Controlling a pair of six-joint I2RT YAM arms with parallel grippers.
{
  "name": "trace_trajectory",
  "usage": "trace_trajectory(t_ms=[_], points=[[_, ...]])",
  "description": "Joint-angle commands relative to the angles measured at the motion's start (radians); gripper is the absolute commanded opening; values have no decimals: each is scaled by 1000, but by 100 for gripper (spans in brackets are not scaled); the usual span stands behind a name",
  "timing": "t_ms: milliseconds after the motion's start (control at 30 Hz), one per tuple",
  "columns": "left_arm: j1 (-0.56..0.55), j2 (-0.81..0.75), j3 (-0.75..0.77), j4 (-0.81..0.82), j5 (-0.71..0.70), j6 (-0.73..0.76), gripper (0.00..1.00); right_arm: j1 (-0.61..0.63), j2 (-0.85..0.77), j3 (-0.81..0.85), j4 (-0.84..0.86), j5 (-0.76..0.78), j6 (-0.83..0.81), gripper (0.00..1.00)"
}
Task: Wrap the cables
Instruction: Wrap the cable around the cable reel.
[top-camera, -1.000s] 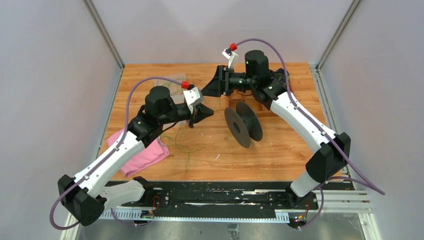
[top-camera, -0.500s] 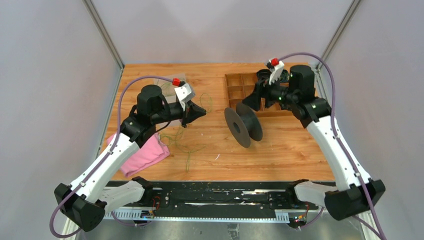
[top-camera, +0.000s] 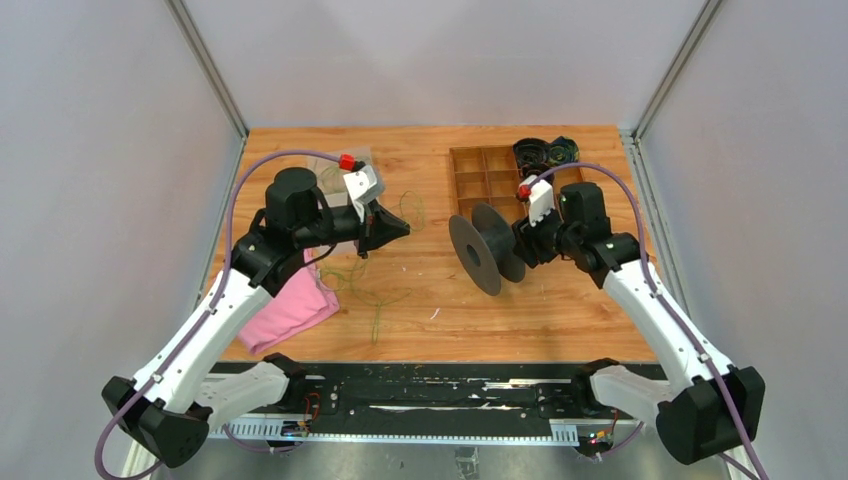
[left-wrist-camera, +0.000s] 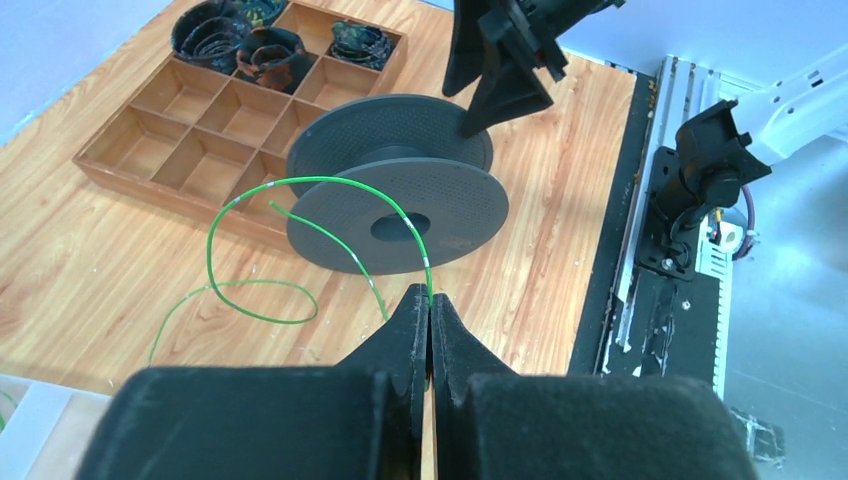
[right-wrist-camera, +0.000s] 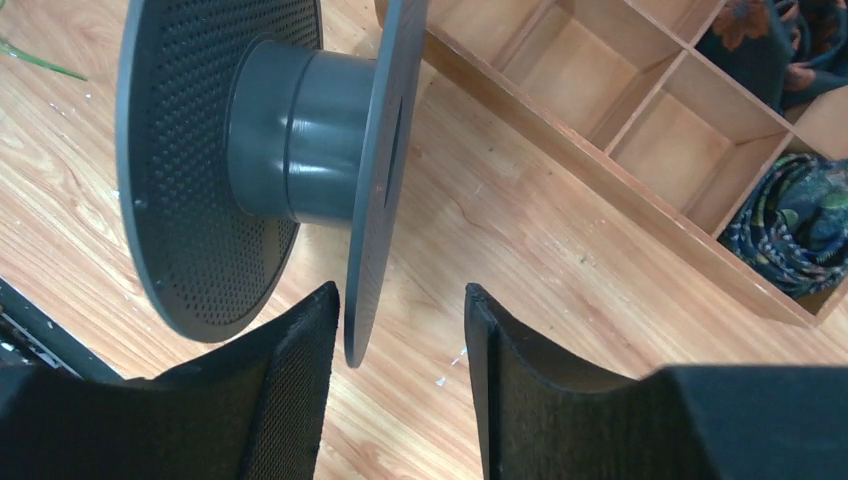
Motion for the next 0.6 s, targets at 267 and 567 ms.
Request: trace_trajectory(t_ms=[267,567], points=[[64,-25,-67,79,33,-120,0,35,101,11,71,-129,-82,7],[60,105,45,44,201,-137,0,94,97,15,99,-186,-109,1]])
